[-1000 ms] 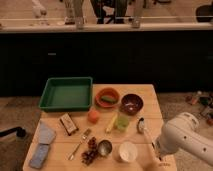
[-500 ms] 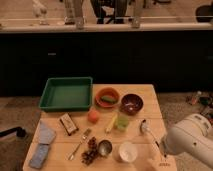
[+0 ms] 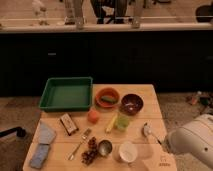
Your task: Place brush in paper cup
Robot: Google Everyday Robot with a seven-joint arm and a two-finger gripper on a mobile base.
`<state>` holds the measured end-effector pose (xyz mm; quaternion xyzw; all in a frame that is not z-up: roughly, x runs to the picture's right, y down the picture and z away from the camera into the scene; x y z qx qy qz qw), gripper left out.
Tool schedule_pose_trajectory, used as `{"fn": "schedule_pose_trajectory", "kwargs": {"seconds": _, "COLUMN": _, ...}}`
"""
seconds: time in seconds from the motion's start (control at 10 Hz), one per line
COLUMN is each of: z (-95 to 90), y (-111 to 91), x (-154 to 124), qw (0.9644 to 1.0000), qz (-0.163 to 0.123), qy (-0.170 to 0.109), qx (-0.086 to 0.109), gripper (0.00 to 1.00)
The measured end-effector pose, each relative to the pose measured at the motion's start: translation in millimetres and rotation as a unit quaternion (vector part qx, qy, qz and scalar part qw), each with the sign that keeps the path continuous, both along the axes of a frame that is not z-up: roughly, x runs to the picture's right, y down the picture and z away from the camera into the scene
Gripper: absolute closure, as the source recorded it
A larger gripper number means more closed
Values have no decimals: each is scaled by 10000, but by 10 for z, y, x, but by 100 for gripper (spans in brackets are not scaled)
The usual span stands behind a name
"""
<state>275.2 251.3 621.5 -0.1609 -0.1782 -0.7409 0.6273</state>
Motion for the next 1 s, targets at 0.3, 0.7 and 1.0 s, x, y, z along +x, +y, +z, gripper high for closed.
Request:
{"fn": "schedule_pose_trajectory", "kwargs": {"seconds": 0.3, "z": -105, "y": -116, "x": -67, "qw": 9996, "qz": -47, "qy": -88, "qx": 246, "gripper": 100}}
{"fn": "schedule_pose_trajectory", "kwargs": {"seconds": 0.7, "z": -173, "y": -239, "x": -134, "qw": 9987, "qz": -137, "qy": -162, "qx": 464, "gripper": 100}}
{"fn": "schedule_pose_trajectory", "kwargs": {"seconds": 1.0, "z": -218, "y": -342, "x": -189, "qw": 9974, "qz": -229, "qy": -205, "qx": 646, "gripper": 100}}
